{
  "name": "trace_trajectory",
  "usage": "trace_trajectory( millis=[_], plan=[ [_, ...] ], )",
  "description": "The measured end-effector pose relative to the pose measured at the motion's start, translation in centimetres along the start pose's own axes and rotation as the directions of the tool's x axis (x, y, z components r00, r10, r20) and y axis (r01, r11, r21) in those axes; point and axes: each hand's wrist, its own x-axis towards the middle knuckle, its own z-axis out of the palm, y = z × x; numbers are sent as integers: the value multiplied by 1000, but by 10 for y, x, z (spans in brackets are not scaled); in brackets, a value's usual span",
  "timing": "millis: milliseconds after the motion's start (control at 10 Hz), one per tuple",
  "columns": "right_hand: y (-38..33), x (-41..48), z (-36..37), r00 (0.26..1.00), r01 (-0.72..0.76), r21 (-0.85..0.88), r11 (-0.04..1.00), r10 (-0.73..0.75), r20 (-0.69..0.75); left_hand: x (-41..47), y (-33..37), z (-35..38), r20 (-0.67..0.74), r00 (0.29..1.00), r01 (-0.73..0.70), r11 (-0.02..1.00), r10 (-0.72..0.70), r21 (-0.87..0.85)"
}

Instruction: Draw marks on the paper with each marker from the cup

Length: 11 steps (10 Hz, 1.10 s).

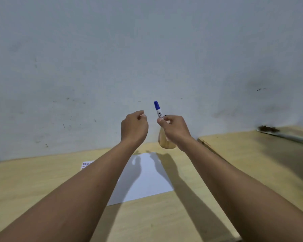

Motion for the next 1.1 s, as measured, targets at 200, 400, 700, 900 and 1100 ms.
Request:
trace_trajectory(
  millis=[200, 400, 700, 900, 1100],
  plan=[
    [19, 64, -24, 998, 7, -89, 996, -13, -69, 29, -45, 70, 167, 983, 66, 994, -79, 85],
    [43, 111, -26, 993, 37, -151, 988, -53, -104, 54, -72, 128, 266, 958, 77, 990, -106, 118],
    [75, 133, -5, 999, -4, -248, 969, 14, 37, 61, -97, 160, 179, 979, 76, 987, -101, 143],
    [84, 132, -2, 999, -36, -237, 971, 43, 23, 62, -99, 160, 174, 981, 66, 992, -85, 110],
    [81, 119, -8, 999, -39, -168, 985, 33, -38, 59, -94, 158, 189, 975, 100, 991, -116, 93]
  ],
)
